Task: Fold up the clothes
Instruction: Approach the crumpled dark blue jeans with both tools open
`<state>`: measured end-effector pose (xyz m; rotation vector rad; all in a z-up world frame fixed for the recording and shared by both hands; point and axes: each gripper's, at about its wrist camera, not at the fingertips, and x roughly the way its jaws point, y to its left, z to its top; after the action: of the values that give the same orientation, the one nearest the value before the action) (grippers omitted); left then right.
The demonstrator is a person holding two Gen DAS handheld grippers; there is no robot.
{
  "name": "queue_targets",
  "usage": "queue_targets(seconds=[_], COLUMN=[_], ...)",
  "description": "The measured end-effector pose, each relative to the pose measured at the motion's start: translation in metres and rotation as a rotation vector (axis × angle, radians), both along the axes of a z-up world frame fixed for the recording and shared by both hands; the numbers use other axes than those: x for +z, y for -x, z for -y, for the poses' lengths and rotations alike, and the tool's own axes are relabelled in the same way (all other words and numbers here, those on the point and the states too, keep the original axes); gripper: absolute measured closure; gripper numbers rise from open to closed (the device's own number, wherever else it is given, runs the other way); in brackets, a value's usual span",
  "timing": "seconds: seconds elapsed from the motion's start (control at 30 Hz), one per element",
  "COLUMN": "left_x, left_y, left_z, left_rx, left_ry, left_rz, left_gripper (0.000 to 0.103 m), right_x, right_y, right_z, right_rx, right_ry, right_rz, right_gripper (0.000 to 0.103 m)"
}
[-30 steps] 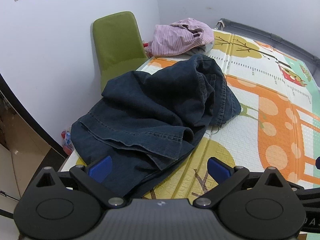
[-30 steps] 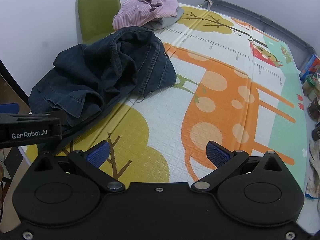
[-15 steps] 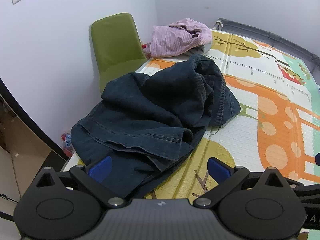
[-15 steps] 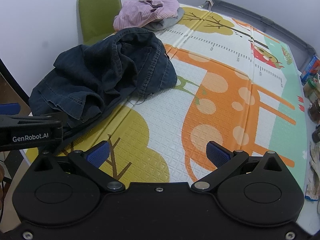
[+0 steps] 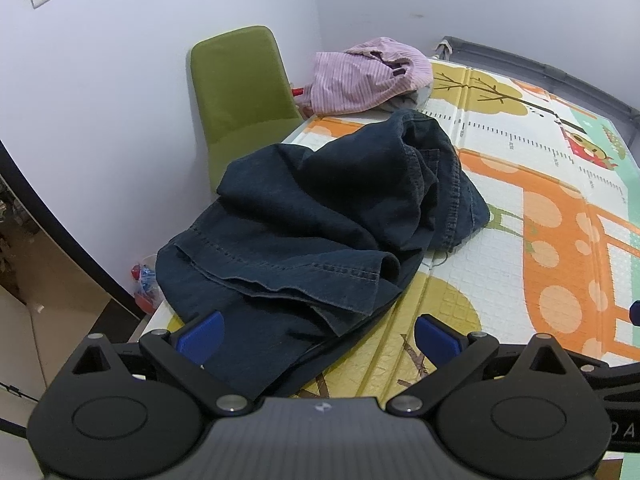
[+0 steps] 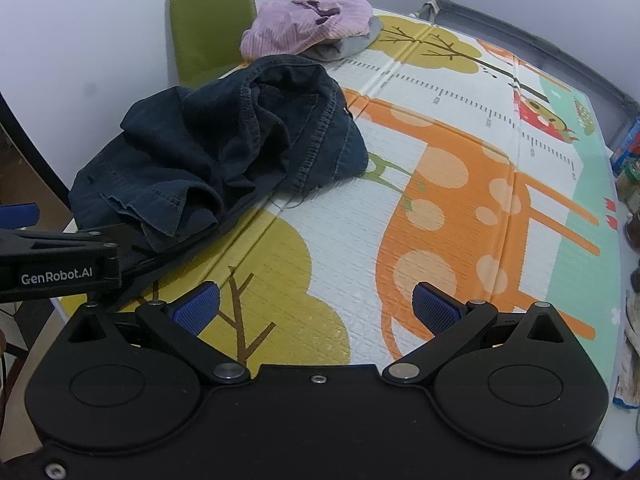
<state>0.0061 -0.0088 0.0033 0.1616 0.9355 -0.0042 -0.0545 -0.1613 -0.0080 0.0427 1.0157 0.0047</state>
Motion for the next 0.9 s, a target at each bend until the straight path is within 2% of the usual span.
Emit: queue_targets(seconds=[0.9], left_x=[0.003], left_y=[0.017], left_z=[-0.009], left_rx=[0.027], left_ry=[0.003], left_rz=[-0.002], left_gripper=[0.0], right_x=[0.004], right_y=[0.011], right_z=[-0.012], right_rx=[0.052], right_ry=[-0.002], right_rz=[0.009], right_gripper=[0.0])
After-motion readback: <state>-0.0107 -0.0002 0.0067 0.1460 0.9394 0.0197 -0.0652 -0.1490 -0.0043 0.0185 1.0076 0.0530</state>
